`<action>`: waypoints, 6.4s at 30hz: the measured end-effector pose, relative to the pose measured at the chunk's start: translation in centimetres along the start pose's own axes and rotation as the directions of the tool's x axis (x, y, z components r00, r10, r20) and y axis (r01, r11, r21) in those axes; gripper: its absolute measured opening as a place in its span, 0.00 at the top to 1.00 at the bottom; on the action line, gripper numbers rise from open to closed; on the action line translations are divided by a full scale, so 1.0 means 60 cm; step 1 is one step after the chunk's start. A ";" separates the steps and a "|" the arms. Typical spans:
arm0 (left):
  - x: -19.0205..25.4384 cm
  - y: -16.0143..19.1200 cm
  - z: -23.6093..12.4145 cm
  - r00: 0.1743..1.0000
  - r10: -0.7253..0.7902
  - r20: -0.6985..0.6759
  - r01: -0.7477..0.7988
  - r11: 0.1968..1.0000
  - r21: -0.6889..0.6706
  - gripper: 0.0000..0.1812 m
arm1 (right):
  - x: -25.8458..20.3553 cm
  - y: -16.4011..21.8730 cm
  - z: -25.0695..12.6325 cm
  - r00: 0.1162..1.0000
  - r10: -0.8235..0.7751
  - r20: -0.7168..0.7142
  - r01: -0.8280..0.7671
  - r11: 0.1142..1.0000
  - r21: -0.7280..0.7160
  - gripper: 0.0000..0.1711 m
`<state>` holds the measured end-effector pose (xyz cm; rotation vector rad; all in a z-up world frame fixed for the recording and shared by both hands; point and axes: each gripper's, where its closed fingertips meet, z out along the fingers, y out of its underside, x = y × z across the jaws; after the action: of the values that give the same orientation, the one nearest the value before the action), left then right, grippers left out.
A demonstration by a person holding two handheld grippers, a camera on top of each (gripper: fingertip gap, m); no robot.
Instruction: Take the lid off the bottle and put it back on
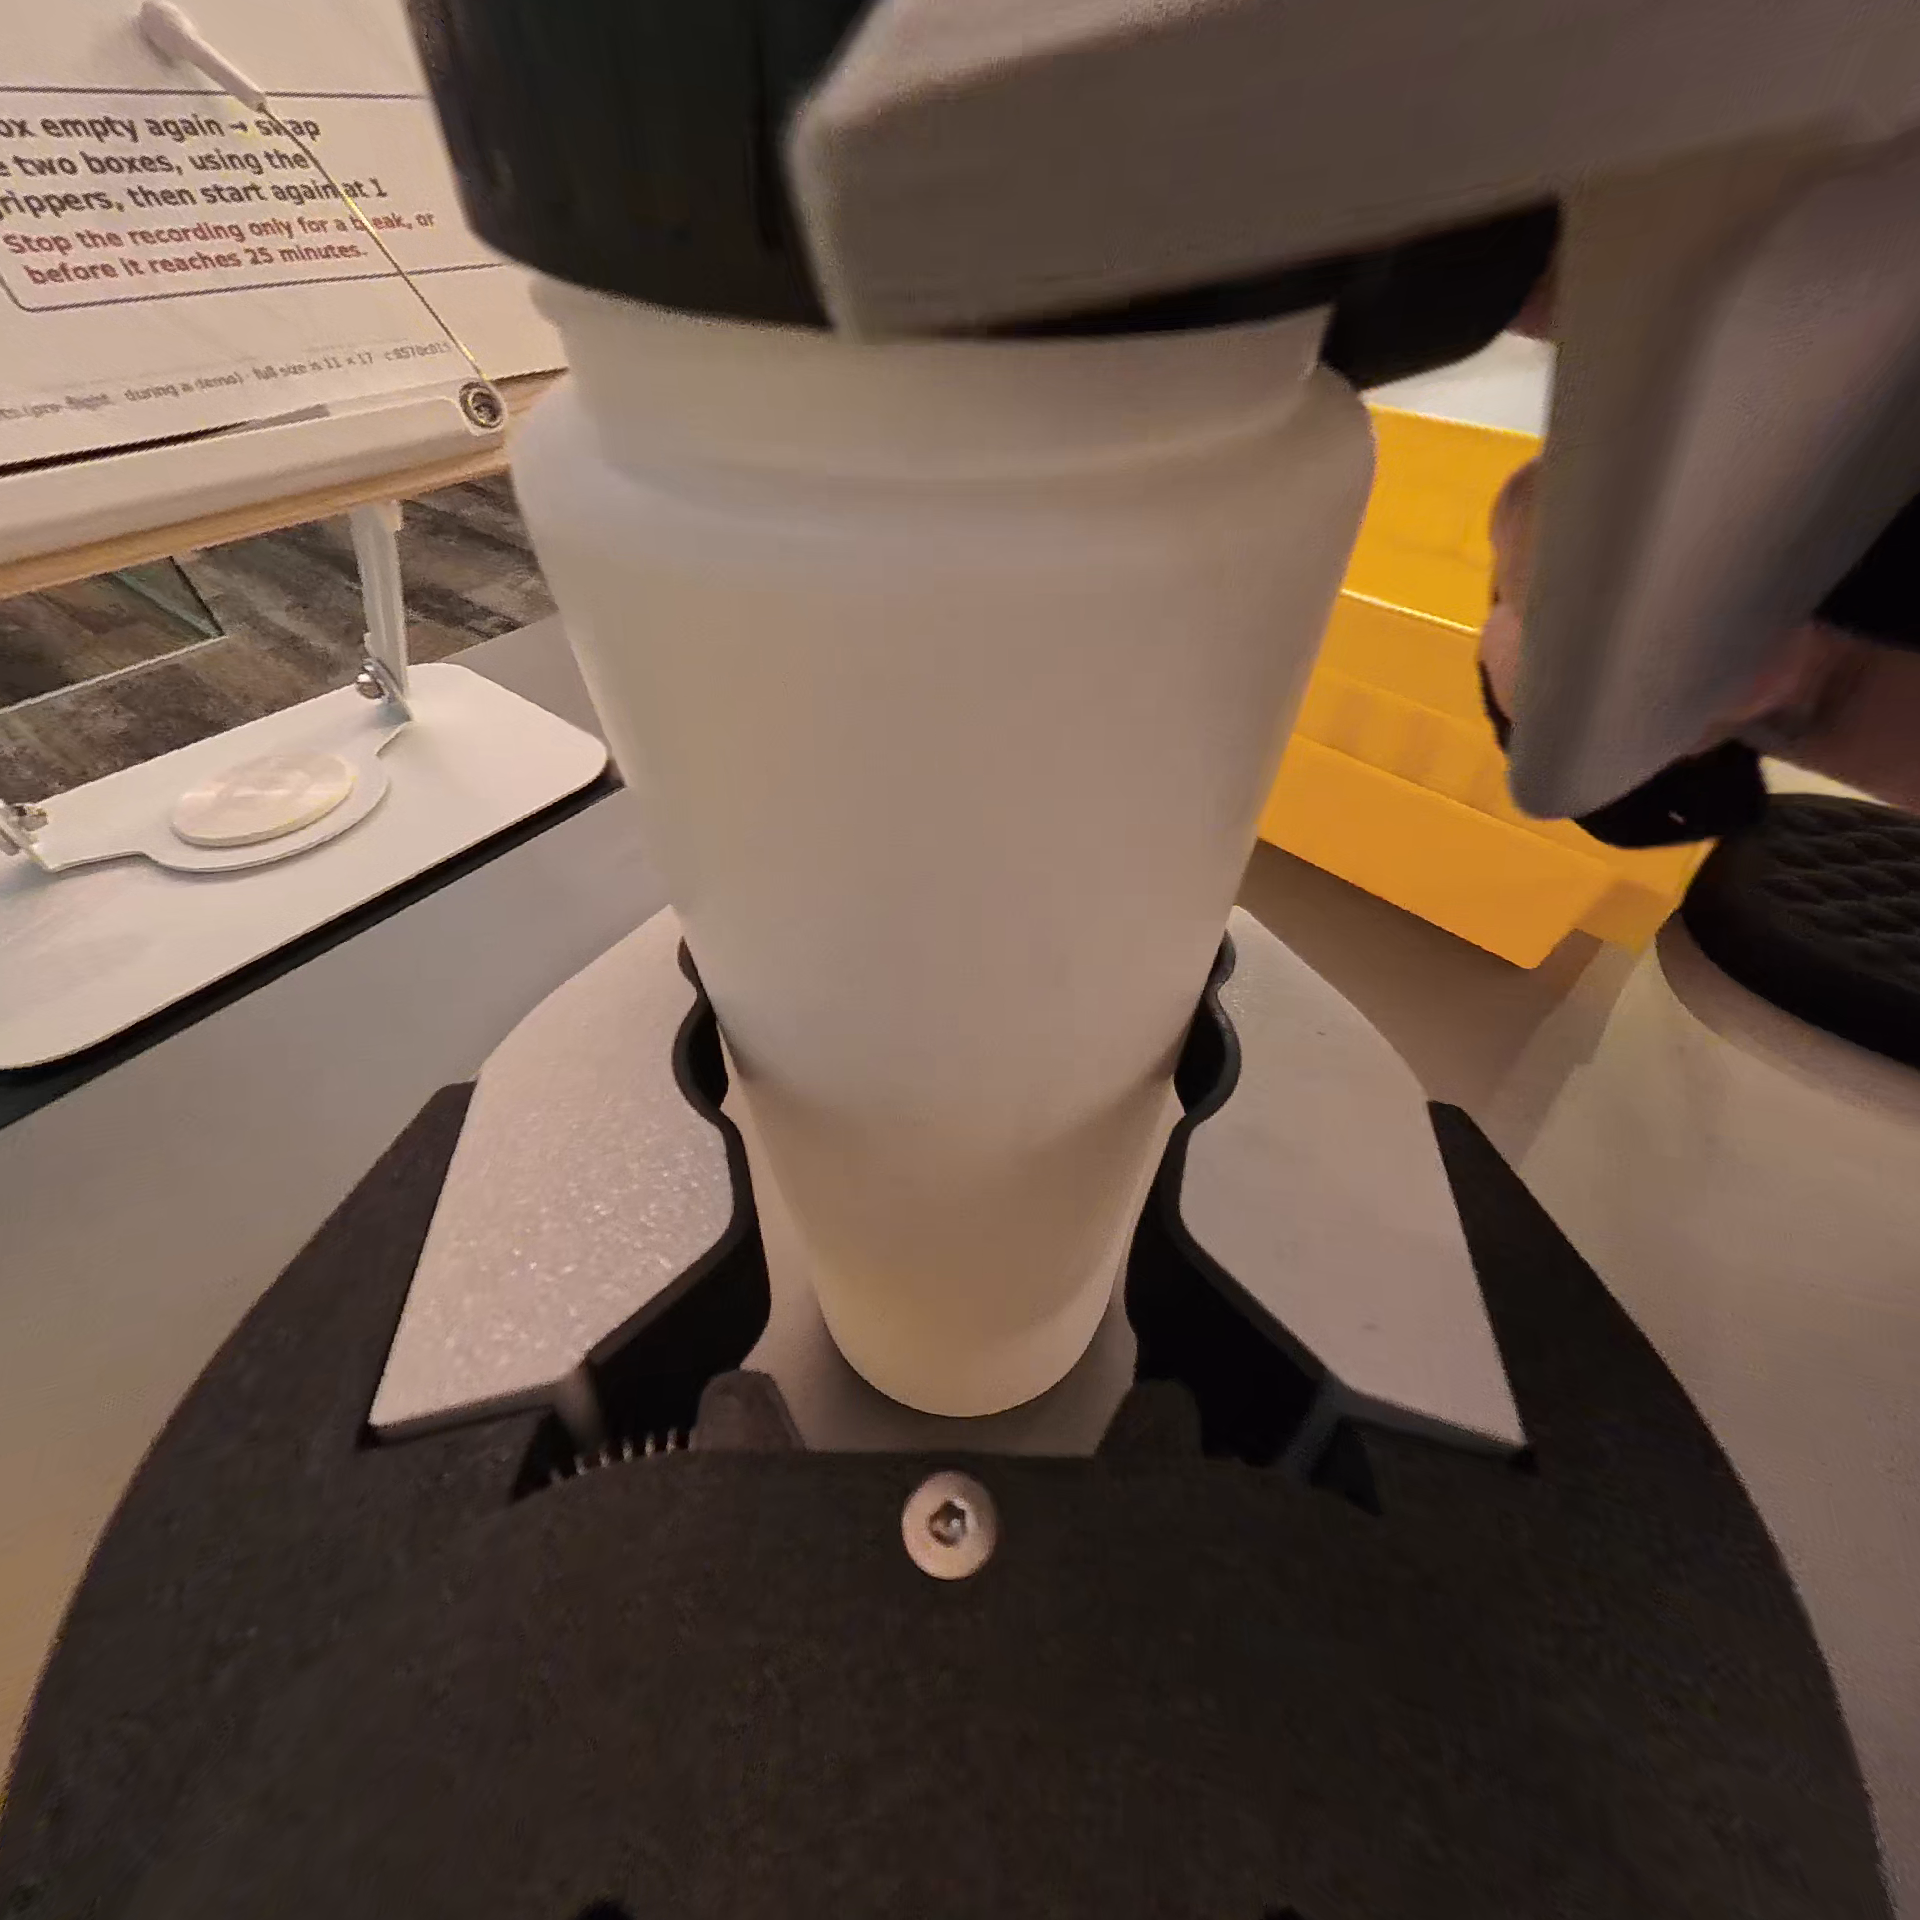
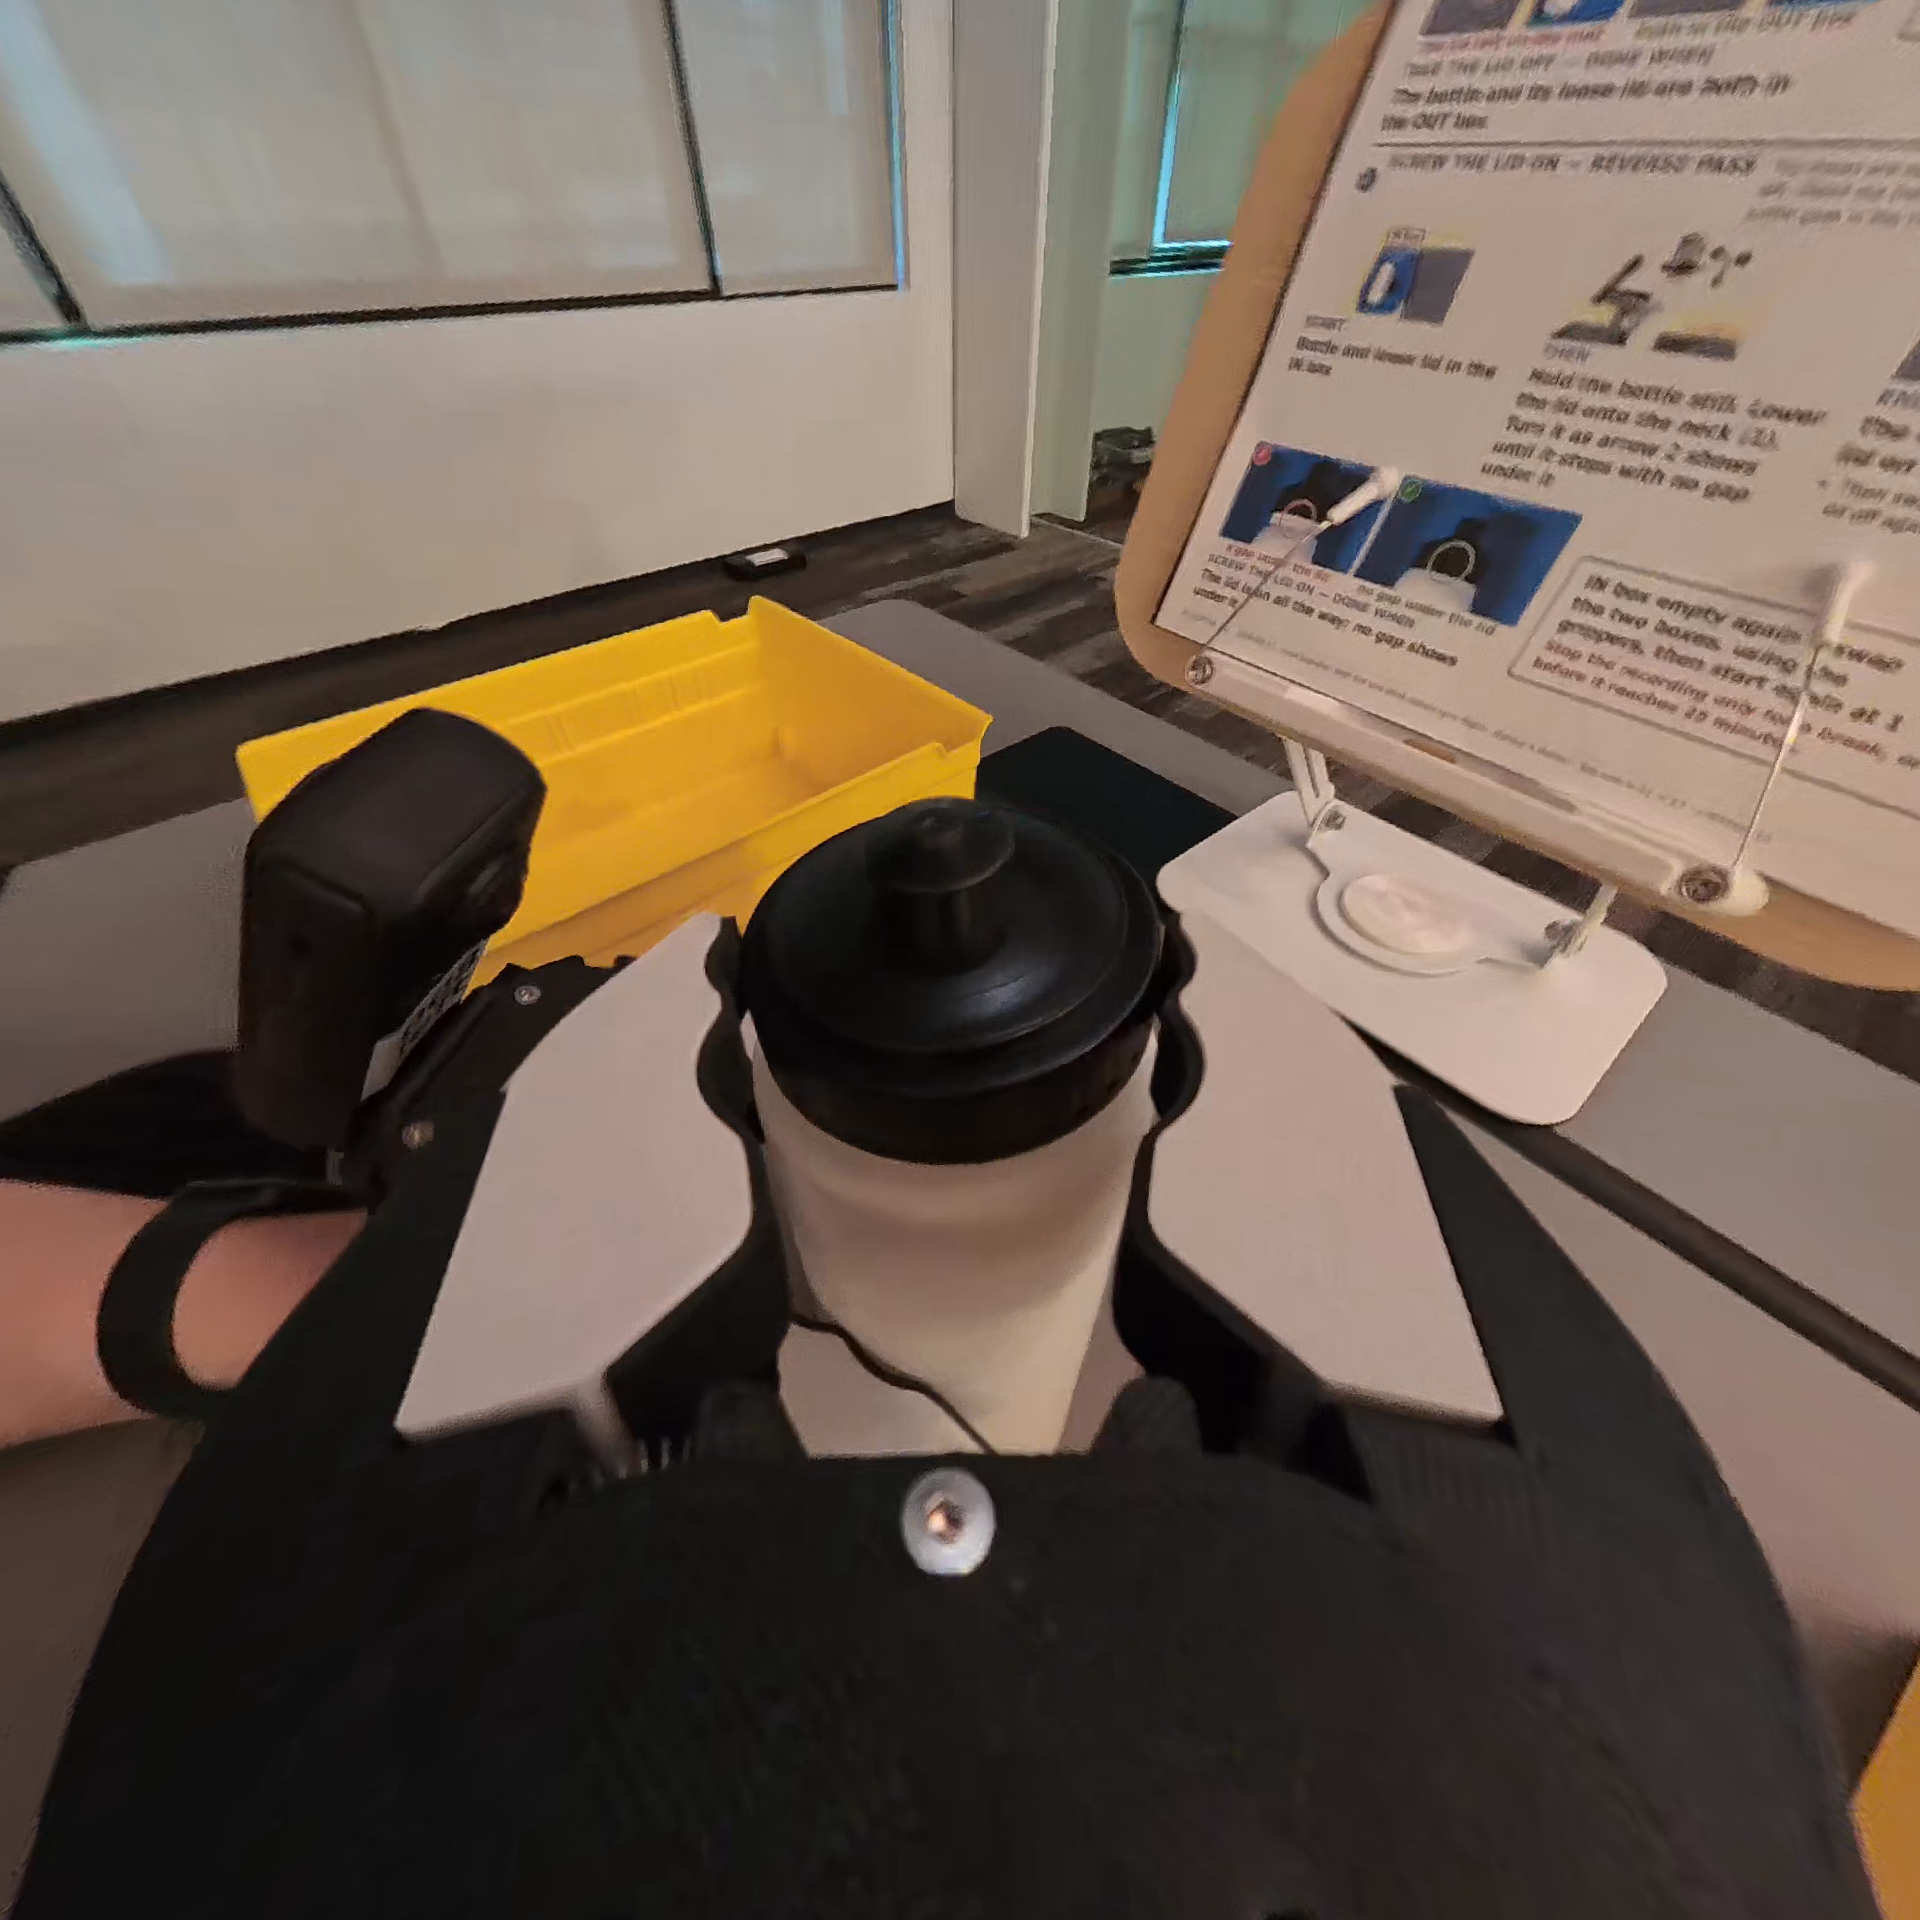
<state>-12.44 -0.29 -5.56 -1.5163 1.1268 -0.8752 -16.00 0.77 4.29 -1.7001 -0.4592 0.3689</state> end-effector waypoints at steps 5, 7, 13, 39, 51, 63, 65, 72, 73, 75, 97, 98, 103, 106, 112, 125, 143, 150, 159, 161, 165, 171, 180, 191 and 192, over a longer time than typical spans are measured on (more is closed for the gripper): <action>0.011 -0.001 0.000 0.996 0.025 -0.088 -0.023 1.000 0.016 0.52 | -0.009 -0.009 -0.008 0.956 -0.080 0.281 0.086 0.996 -0.008 0.52; 0.015 -0.001 0.000 0.993 0.033 -0.114 -0.031 0.999 0.019 0.52 | -0.009 -0.007 -0.013 0.916 -0.113 0.386 0.134 0.991 -0.027 0.51; 0.011 -0.001 0.001 0.994 0.022 -0.110 -0.021 1.000 0.009 0.52 | -0.016 0.009 -0.014 0.870 -0.089 0.486 0.158 0.982 -0.102 0.56; 0.007 0.001 0.006 0.999 0.008 -0.043 -0.010 0.999 -0.040 0.52 | -0.001 0.008 -0.021 0.949 -0.095 0.302 0.116 0.992 -0.053 0.58; 0.004 0.000 0.006 0.999 0.021 -0.029 -0.022 0.999 -0.039 0.52 | 0.009 0.004 -0.019 0.992 -0.047 0.114 0.047 0.999 0.000 0.53; 0.002 -0.048 0.023 0.995 0.084 -0.057 -0.081 0.995 0.060 0.43 | 0.006 0.007 -0.012 0.995 -0.032 0.092 0.036 0.998 -0.044 0.57; 0.004 -0.049 0.022 0.994 0.083 -0.075 -0.078 0.994 0.076 0.43 | 0.006 0.009 -0.015 0.992 -0.036 0.120 0.043 0.997 -0.056 0.58; 0.043 -0.049 -0.006 0.953 0.078 -0.292 -0.038 0.989 0.140 0.44 | -0.015 0.014 -0.053 0.839 -0.112 0.532 0.128 0.992 0.008 0.65; 0.054 -0.048 -0.010 0.939 0.078 -0.335 -0.032 0.990 0.141 0.44 | -0.015 0.014 -0.065 0.789 -0.079 0.609 0.090 0.996 0.012 0.68; 0.059 -0.048 -0.011 0.937 0.070 -0.341 -0.027 0.992 0.127 0.44 | -0.006 0.018 -0.081 0.711 0.010 0.703 0.006 1.000 -0.020 0.78; 0.056 -0.043 0.003 0.986 0.107 -0.130 -0.100 0.993 0.061 0.44 | -0.024 0.007 -0.037 0.945 -0.132 0.298 0.155 0.986 -0.056 0.54; 0.065 -0.043 0.001 0.977 0.110 -0.183 -0.098 0.993 0.072 0.44 | -0.026 0.007 -0.038 0.921 -0.140 0.364 0.167 0.985 -0.044 0.54; 0.111 -0.043 -0.008 0.923 0.133 -0.361 -0.100 0.989 0.110 0.44 | -0.061 0.006 -0.085 0.627 -0.106 0.772 0.078 0.994 0.073 0.54; 0.077 -0.045 -0.001 0.966 0.073 -0.248 -0.053 0.995 0.088 0.44 | -0.041 0.009 -0.067 0.714 0.009 0.700 0.014 1.000 -0.027 0.53; 0.044 -0.044 0.004 0.994 0.058 -0.093 -0.052 0.997 0.060 0.44 | -0.008 -0.018 -0.057 0.962 -0.097 0.255 0.096 0.995 0.017 0.55; 0.067 -0.044 0.001 0.974 0.079 -0.213 -0.065 0.995 0.072 0.44 | -0.043 0.000 -0.070 0.706 0.012 0.708 0.062 0.995 -0.079 0.58; 0.062 -0.041 0.002 0.980 0.078 -0.184 -0.072 0.997 0.042 0.44 | -0.028 0.005 -0.073 0.629 0.071 0.774 0.085 0.984 -0.159 0.58; 0.049 -0.041 0.003 0.986 0.100 -0.134 -0.096 0.995 0.036 0.44 | -0.029 -0.005 -0.057 0.860 -0.114 0.497 0.162 0.985 -0.055 0.50; 0.044 -0.040 0.000 0.988 0.100 -0.117 -0.097 0.995 0.030 0.44 | -0.037 -0.014 -0.060 0.834 -0.100 0.543 0.170 0.982 -0.080 0.59; 0.045 -0.040 0.000 0.988 0.106 -0.114 -0.103 0.994 0.032 0.44 | -0.028 -0.027 -0.061 0.840 -0.066 0.538 0.114 0.992 -0.055 0.60; 0.042 -0.040 0.001 0.989 0.104 -0.107 -0.101 0.994 0.031 0.44 | -0.007 -0.042 -0.053 0.851 0.062 0.522 -0.009 0.995 -0.103 0.57; 0.033 -0.039 0.001 0.992 0.085 -0.090 -0.083 0.996 0.025 0.44 | -0.015 0.002 -0.040 0.865 0.118 0.488 0.034 0.956 -0.292 0.57; 0.057 -0.039 -0.002 0.974 0.121 -0.193 -0.115 0.992 0.045 0.44 | -0.029 0.008 -0.067 0.730 -0.129 0.671 0.320 0.932 -0.169 0.60; 0.090 -0.039 -0.007 0.940 0.137 -0.312 -0.117 0.990 0.083 0.44 | -0.039 0.015 -0.091 0.518 -0.153 0.841 0.385 0.920 -0.069 0.60; 0.093 -0.039 -0.008 0.935 0.136 -0.327 -0.114 0.990 0.088 0.44 | -0.041 0.014 -0.092 0.494 -0.155 0.856 0.370 0.928 -0.045 0.60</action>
<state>-10.70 -5.63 -3.25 -1.2536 1.4064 -1.0972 -15.37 -5.33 4.38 -1.5233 -1.5344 0.9567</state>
